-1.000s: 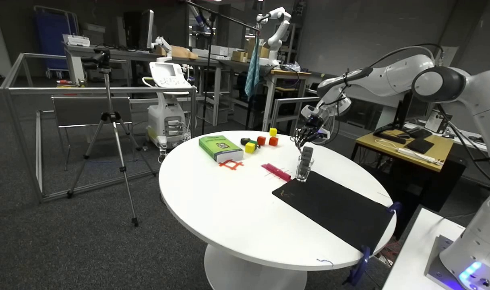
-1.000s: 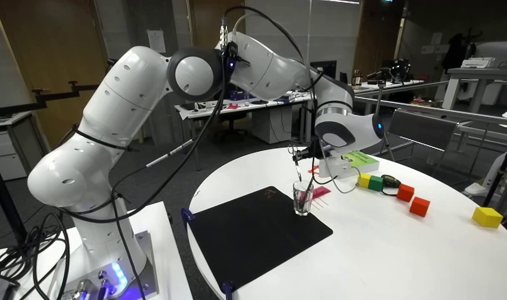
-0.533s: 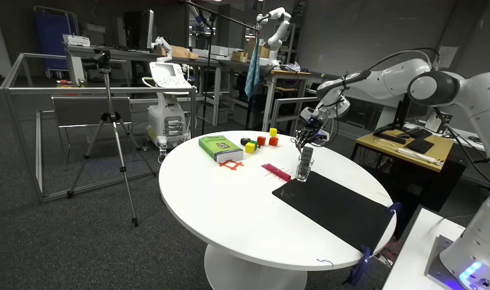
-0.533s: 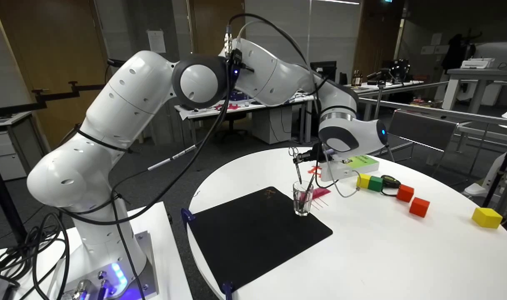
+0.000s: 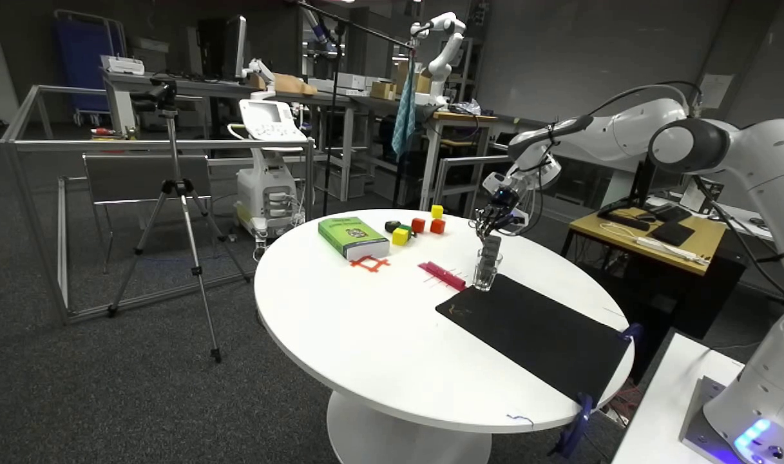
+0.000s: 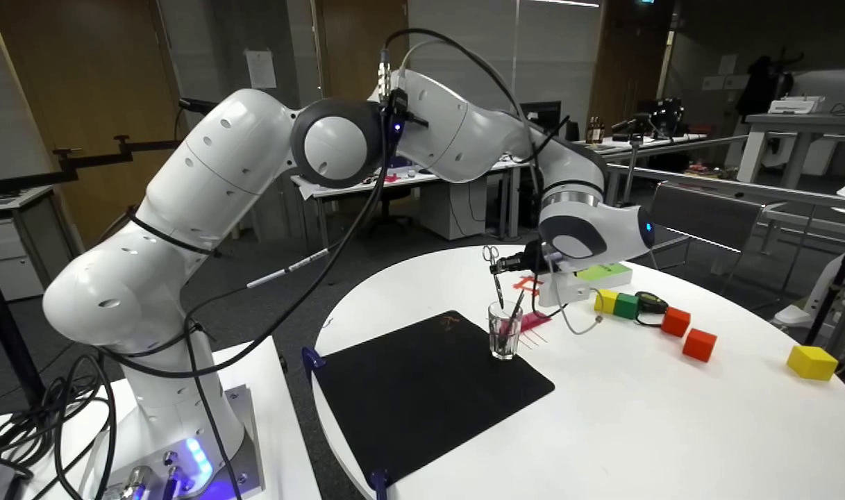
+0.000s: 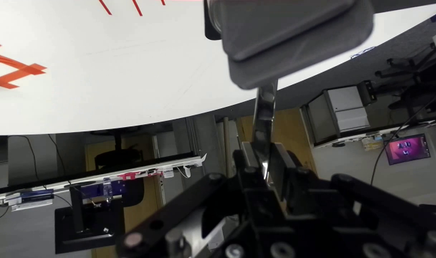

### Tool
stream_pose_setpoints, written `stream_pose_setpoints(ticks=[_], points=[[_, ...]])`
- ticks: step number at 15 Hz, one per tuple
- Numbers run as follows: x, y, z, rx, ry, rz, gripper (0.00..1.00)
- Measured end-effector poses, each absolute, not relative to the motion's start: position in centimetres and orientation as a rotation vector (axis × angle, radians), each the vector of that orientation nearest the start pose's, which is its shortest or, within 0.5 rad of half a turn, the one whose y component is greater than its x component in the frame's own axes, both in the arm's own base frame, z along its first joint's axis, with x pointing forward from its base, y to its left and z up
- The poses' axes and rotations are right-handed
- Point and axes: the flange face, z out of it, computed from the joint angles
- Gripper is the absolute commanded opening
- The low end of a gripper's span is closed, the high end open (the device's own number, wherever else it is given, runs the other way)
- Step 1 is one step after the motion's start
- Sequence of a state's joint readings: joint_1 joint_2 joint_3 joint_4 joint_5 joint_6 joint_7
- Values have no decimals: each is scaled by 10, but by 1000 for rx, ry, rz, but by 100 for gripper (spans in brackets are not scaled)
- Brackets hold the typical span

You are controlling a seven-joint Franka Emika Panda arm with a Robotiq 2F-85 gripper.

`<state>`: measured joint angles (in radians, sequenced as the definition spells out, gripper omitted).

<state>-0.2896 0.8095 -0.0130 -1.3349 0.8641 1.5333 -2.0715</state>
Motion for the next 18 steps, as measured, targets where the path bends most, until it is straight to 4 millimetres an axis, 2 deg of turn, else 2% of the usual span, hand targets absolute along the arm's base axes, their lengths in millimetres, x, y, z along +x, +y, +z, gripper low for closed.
stream_pose_setpoints(ticks=[4,5,6,8,14,16,18], points=[[679,-126,242,-1606,-1515,-675,4],[679,-126,240,-1606,-1514,-674,14],[680,-126,238,-1606,-1513,-673,41],[680,-126,237,-1606,-1513,-671,49],[682,-127,234,-1606,-1515,-670,95],[683,-127,233,-1606,-1517,-670,100],[683,-127,232,-1607,-1517,-670,100]])
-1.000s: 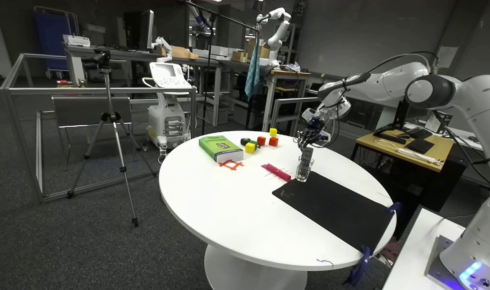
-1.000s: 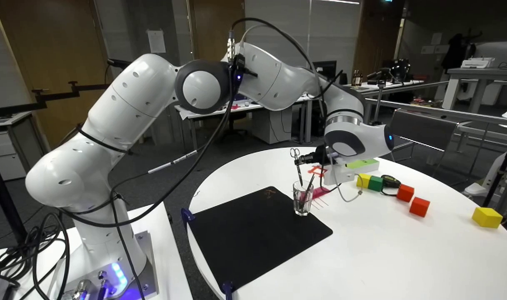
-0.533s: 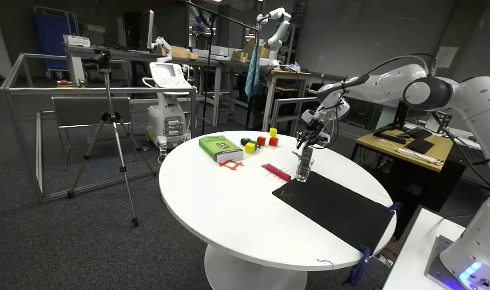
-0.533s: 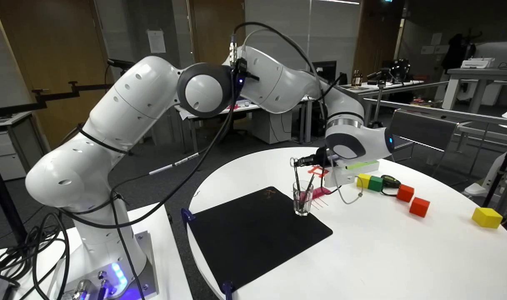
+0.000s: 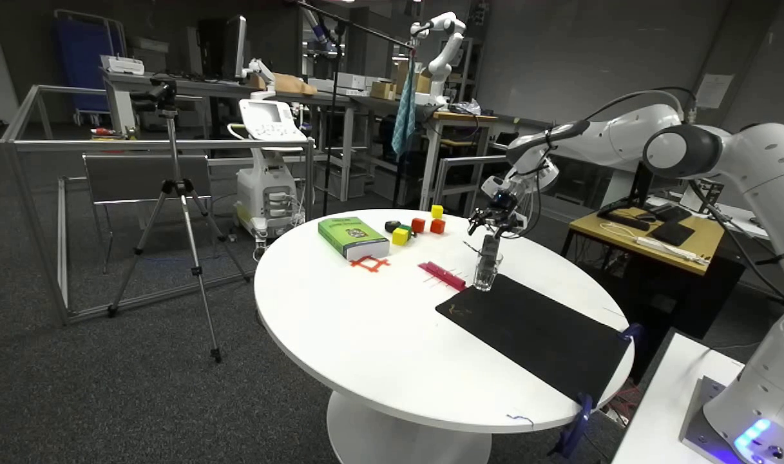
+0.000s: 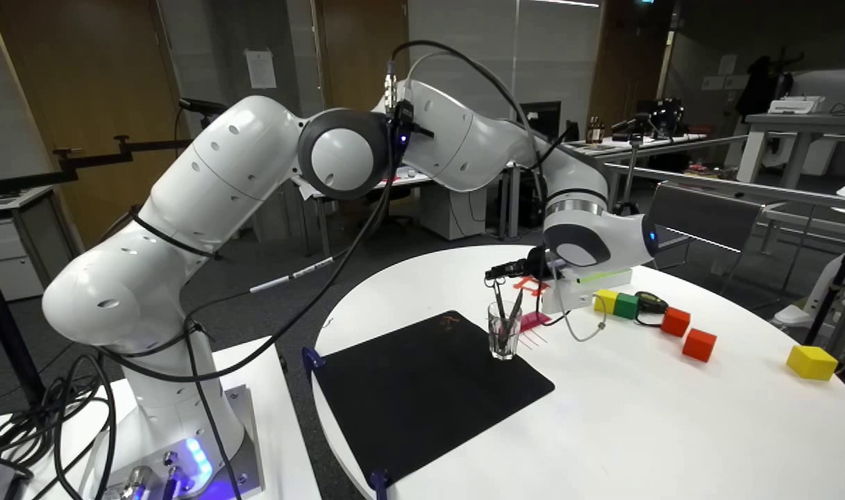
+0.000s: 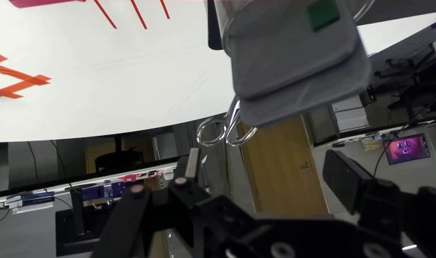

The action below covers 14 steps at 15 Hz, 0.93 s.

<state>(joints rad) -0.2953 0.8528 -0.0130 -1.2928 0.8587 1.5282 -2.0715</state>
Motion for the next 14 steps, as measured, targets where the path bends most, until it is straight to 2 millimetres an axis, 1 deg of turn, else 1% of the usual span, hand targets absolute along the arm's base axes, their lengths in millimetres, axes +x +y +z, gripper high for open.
stream_pose_setpoints(ticks=[1,2,6,8,11,14], points=[[684,-128,233,-1607,-1519,-671,88],[684,-127,233,-1606,-1520,-671,89],[687,-122,237,-1595,-1532,-678,100],[689,-116,243,-1578,-1555,-690,100],[693,-109,265,-1556,-1609,-723,100],[698,-105,297,-1569,-1685,-740,100]])
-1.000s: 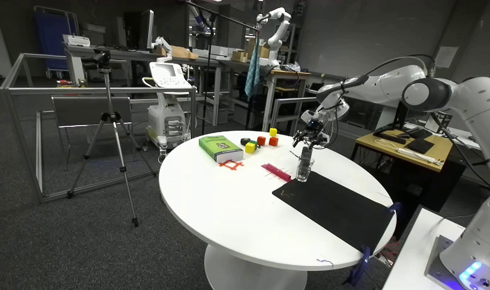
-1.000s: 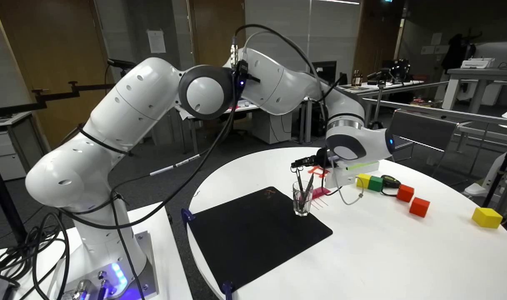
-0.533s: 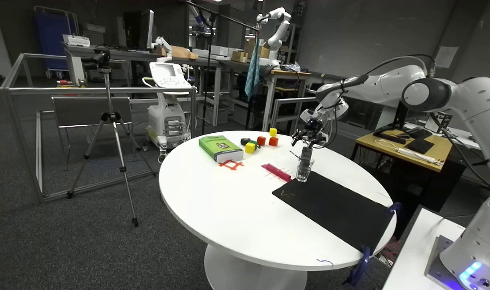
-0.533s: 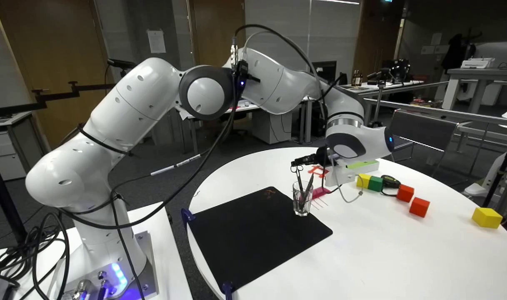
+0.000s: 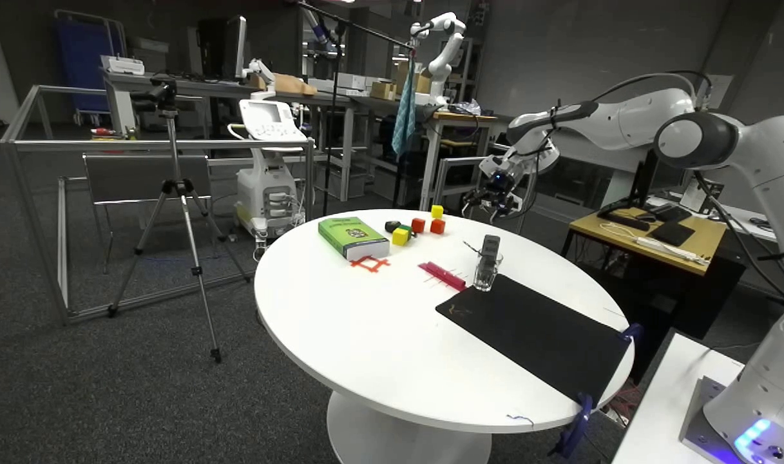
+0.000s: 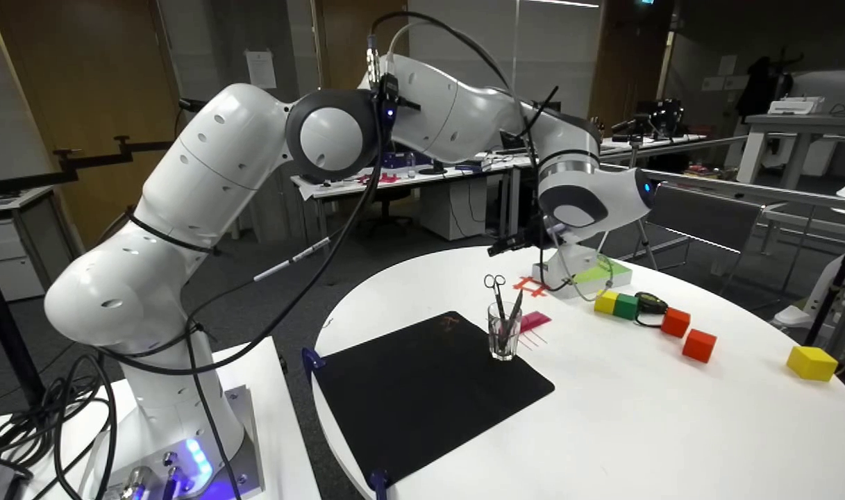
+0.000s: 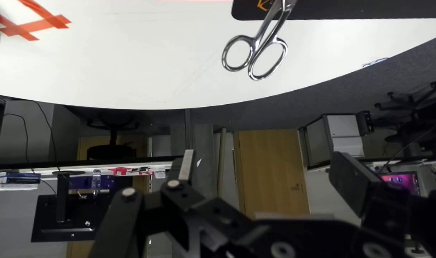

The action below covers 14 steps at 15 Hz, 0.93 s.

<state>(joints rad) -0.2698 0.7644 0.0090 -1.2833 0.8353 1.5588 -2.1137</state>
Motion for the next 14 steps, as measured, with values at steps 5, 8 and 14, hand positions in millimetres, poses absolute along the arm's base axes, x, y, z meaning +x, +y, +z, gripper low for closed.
stream_pose_setpoints(ticks=[5,8,14], points=[[701,-86,345,-1642,-1879,-692,100],[697,-61,356,-1670,-1980,-647,100],[680,-10,345,-1706,-2148,-564,100]])
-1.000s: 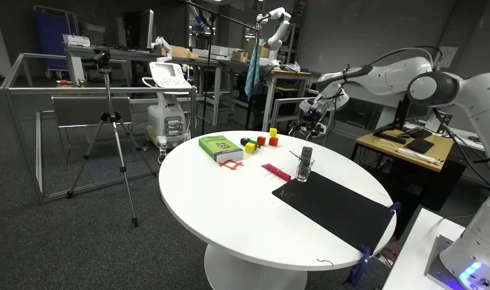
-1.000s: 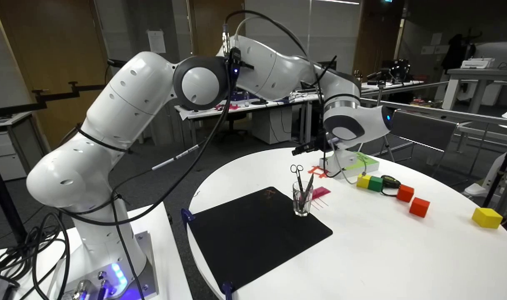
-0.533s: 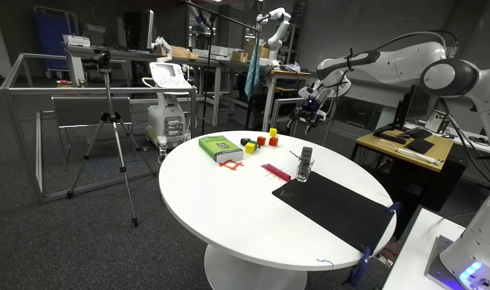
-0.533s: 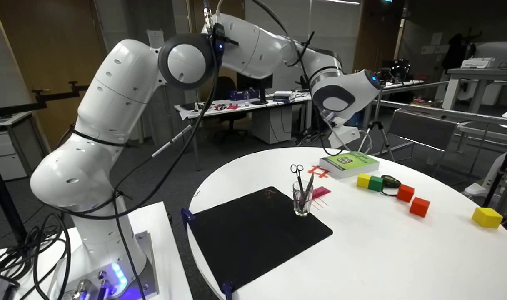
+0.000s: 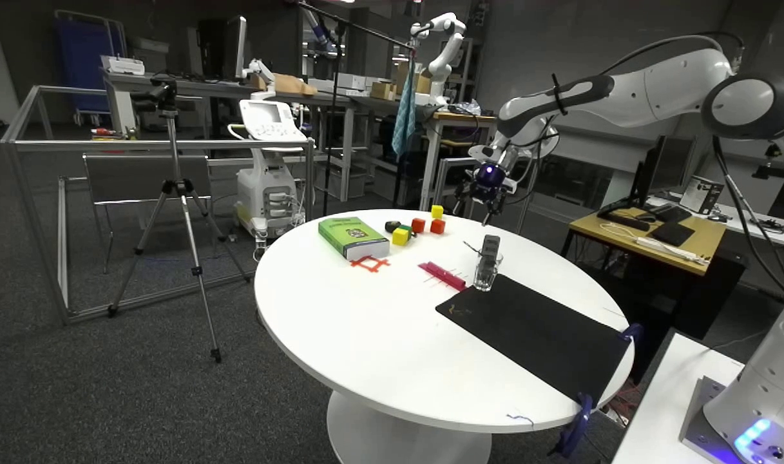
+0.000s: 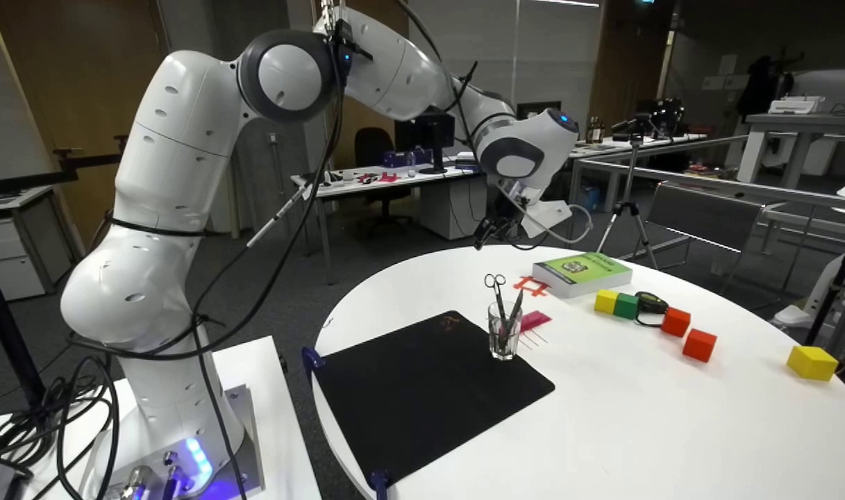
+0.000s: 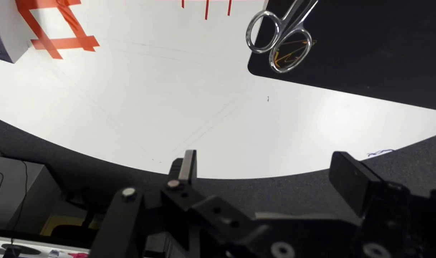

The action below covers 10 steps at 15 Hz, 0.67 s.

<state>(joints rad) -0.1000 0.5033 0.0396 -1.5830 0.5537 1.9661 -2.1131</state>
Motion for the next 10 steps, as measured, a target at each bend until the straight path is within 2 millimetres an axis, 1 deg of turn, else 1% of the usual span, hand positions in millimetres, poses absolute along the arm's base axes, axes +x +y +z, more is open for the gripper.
stream_pose_setpoints(ticks=[4,8,10], points=[[671,9,327,2048,2602,644,100],[664,24,305,1978,2423,670,100],[657,32,291,1956,2346,670,100]])
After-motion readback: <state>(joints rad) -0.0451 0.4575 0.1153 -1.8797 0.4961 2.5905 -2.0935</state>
